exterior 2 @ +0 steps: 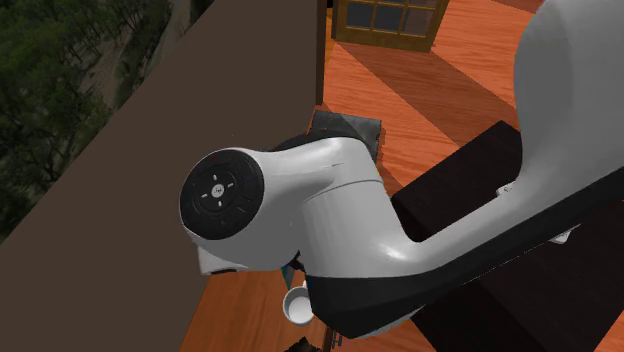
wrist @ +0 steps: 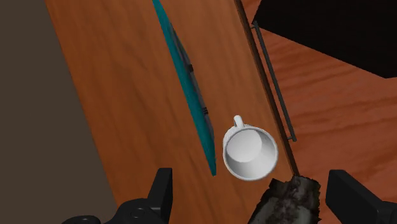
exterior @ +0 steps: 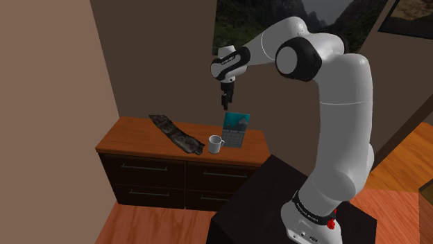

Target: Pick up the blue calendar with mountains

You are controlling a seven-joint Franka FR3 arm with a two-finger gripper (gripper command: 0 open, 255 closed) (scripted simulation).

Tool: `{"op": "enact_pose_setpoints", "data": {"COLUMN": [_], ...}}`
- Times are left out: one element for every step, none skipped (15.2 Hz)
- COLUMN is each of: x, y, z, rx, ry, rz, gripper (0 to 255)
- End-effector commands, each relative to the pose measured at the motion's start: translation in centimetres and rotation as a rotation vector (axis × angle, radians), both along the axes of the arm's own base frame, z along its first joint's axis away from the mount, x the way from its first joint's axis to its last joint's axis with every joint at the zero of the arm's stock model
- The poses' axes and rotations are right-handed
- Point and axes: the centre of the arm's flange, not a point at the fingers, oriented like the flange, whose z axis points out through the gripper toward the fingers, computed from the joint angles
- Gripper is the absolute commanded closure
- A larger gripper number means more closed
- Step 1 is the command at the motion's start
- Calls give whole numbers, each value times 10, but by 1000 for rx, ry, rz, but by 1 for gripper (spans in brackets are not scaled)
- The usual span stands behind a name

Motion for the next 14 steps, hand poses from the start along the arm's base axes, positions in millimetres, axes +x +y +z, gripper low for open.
{"op": "enact_pose_setpoints", "data": {"x": [20, 25, 25, 25, 25, 25, 25, 25, 25, 25, 25, 25, 25, 25], "y": [-8, -10, -10, -10, -10, -10, -10, -10, -10, -10, -10, -10, -9, -9], "z": [-17, -21, -27, -32, -37, -43, -48, -53, -58, -61, -61, -61, -61, -61], "rx": [3, 4, 4, 4, 4, 4, 4, 4, 4, 4, 4, 4, 4, 4], "ry": [6, 7, 7, 7, 7, 7, 7, 7, 7, 7, 7, 7, 7, 7], "rz": [27, 34, 34, 34, 34, 34, 34, 34, 34, 34, 34, 34, 34, 34], "gripper": [0, 0, 0, 0, 0, 0, 0, 0, 0, 0, 0, 255, 255, 255]}}
